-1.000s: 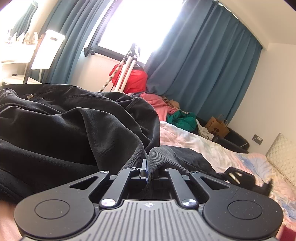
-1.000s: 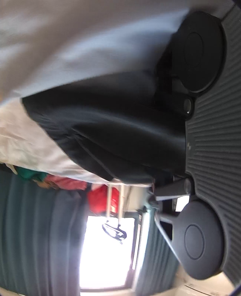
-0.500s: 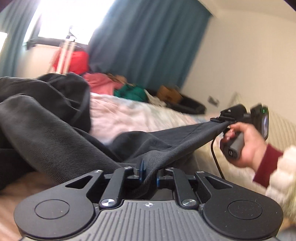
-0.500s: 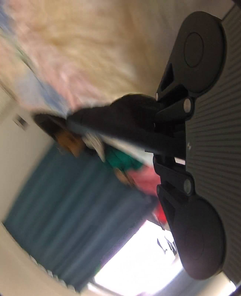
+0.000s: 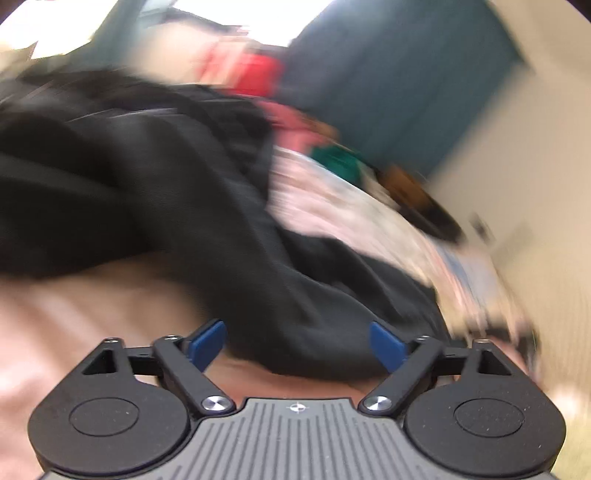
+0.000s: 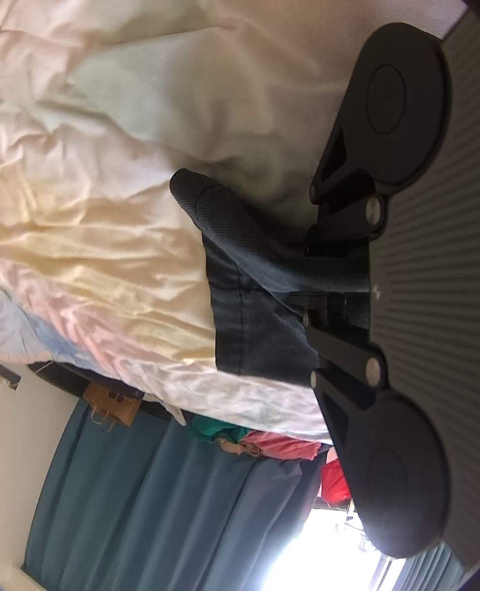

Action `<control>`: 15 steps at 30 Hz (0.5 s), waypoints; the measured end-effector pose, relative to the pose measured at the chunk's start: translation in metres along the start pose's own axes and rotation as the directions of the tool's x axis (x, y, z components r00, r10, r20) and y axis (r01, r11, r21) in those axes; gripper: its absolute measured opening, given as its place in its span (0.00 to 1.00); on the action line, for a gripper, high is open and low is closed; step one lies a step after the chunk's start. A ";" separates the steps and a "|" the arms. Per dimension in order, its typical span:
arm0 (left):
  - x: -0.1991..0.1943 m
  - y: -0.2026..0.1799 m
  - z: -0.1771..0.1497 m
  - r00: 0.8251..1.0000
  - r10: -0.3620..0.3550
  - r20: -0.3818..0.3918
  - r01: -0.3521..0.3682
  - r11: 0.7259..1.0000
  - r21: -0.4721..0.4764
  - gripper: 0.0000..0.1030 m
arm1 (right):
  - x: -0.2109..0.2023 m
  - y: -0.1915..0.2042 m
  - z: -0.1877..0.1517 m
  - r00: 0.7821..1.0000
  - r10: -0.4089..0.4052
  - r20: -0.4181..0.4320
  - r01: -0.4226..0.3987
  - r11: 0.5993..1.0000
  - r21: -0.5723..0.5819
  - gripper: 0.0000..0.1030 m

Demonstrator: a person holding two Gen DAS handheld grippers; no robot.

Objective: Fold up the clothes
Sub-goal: 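Lift the pant leg with the left gripper while the right gripper grasps the other leg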

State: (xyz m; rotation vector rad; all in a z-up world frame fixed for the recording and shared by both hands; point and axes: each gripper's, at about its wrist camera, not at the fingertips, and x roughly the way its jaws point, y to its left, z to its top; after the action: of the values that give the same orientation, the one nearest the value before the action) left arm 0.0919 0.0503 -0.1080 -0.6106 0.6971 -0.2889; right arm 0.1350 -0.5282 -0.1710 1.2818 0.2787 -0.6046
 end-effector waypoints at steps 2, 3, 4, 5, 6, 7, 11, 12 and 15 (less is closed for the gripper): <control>-0.010 0.038 0.014 0.997 0.067 0.035 -0.058 0.974 -0.221 0.92 | -0.001 0.000 0.006 1.000 0.002 0.002 -0.002 1.000 0.003 0.09; -0.014 0.058 0.019 0.994 0.097 0.045 -0.077 0.942 -0.327 0.92 | 0.000 0.000 0.008 1.000 0.002 0.007 -0.002 1.000 -0.001 0.09; -0.019 0.077 0.022 0.991 0.118 0.058 -0.082 0.900 -0.428 0.89 | 0.000 0.001 0.009 1.000 0.002 0.012 -0.002 1.000 -0.005 0.09; -0.024 0.096 0.024 0.989 0.124 0.082 -0.063 0.852 -0.519 0.87 | 0.002 0.003 0.012 1.000 0.002 0.019 -0.002 1.000 -0.011 0.09; -0.030 0.112 0.023 0.986 0.121 0.116 -0.028 0.800 -0.599 0.81 | 0.003 0.004 0.012 1.000 0.002 0.025 -0.001 1.000 -0.016 0.09; -0.035 0.125 0.022 0.981 0.127 0.149 0.003 0.750 -0.662 0.77 | 0.004 0.004 0.012 0.999 0.003 0.033 -0.003 1.000 -0.018 0.09; -0.054 0.163 0.020 0.950 0.208 0.234 0.064 0.602 -0.796 0.58 | 0.011 0.005 0.021 0.999 0.023 0.046 -0.022 1.000 -0.011 0.08; -0.058 0.170 0.021 0.941 0.232 0.246 0.070 0.578 -0.813 0.47 | 0.014 0.005 0.024 0.999 0.027 0.045 -0.026 1.000 -0.011 0.08; -0.059 0.176 0.031 0.947 0.258 0.193 0.018 0.557 -0.831 0.32 | 0.024 0.016 0.036 0.999 0.040 0.025 -0.039 0.999 -0.032 0.08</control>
State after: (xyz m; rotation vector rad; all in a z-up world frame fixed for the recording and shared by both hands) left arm 0.0782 0.2283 -0.1666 -1.4851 0.5483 0.3129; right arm 0.1591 -0.5660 -0.1608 1.2459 0.2403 -0.5803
